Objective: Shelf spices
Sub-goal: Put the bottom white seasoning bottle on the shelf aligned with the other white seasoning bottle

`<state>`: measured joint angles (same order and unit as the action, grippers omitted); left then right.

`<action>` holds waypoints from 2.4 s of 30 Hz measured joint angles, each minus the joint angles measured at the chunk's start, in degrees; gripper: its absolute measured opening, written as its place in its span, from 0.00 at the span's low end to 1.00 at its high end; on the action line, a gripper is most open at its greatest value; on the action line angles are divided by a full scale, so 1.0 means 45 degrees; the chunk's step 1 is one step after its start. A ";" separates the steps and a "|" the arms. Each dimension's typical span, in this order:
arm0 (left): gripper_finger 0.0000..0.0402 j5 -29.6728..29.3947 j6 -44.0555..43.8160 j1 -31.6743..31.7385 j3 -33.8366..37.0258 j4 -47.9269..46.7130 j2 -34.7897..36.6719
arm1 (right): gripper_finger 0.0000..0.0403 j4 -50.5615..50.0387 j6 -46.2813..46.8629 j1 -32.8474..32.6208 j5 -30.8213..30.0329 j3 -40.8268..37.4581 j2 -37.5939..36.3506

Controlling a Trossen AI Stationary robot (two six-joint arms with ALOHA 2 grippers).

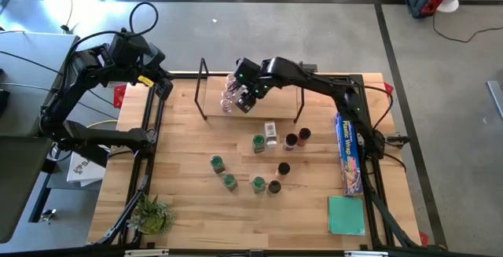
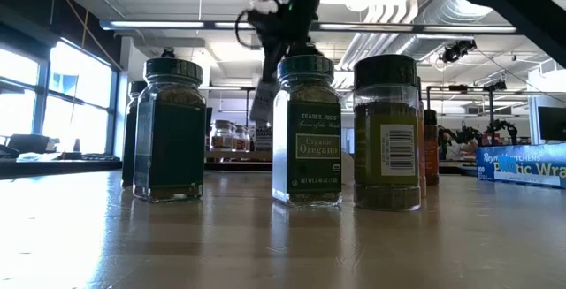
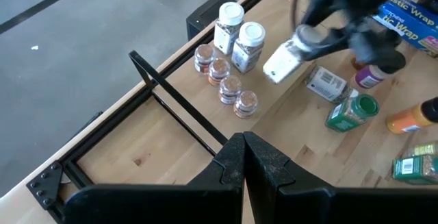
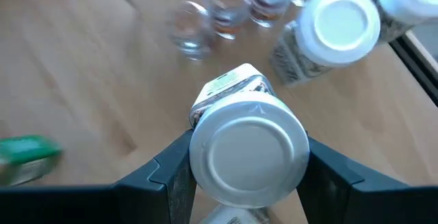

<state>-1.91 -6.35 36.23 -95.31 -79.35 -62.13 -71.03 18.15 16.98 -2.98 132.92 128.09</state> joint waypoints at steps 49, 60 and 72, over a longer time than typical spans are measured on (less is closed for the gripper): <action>0.00 -0.0045 -0.0131 0.0005 0.0000 0.0000 -0.0024 | 0.36 -0.0408 -0.2362 -0.0602 -0.1041 -0.1599 -0.0522; 0.00 -0.0016 0.0112 0.0005 0.0000 0.0000 -0.0024 | 0.11 0.2811 -0.1194 0.0429 -0.0795 -0.4321 -0.0533; 0.00 -0.0011 0.0117 0.0003 0.0000 -0.0010 -0.0019 | 0.10 0.3804 -0.0793 0.0819 -0.1338 -0.4312 -0.0547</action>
<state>-1.96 -5.82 36.24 -95.31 -79.40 -62.22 -53.91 14.59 20.67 -9.00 113.51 125.62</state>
